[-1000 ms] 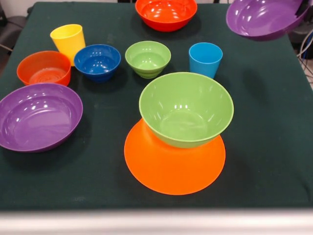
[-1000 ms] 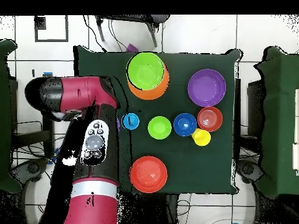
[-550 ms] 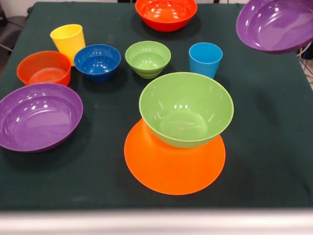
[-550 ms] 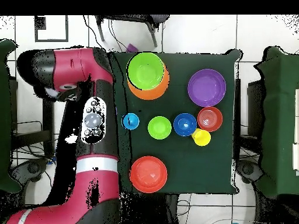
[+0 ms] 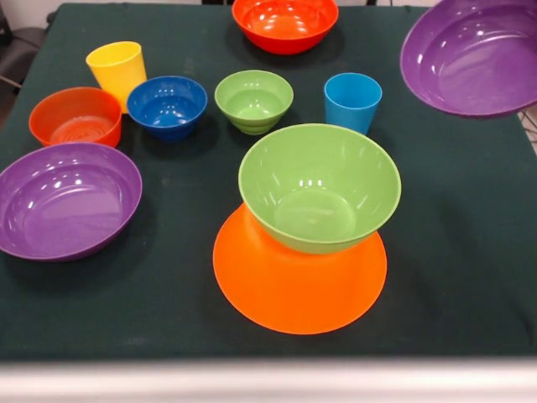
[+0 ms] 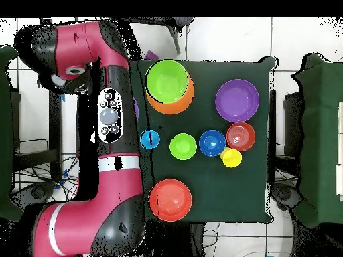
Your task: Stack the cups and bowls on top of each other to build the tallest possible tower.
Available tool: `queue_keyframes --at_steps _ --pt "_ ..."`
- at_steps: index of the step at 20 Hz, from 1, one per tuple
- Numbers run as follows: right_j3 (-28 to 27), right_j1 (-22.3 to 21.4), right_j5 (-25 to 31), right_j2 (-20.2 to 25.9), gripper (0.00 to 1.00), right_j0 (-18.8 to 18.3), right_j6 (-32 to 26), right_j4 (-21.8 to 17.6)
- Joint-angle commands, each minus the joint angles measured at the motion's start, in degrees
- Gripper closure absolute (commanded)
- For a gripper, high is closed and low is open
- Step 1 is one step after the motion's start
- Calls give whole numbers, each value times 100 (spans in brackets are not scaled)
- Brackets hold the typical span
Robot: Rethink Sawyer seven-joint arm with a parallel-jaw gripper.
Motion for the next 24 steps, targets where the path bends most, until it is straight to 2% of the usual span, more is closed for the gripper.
queue_keyframes --at_steps 1,5,9,12,17,24 --pt "-1639 612 1016 -693 100 -182 -653 145" --pt "-1837 825 1181 -1576 100 -275 -708 887" --pt "-1971 1003 1184 -2881 100 -434 -782 2015" --pt "-2007 1147 880 -3782 100 -578 -941 2791" --pt "-2035 1407 161 -5108 100 -822 -1235 3811" --pt "-2018 1468 -440 -6985 100 -1157 -1701 5201"
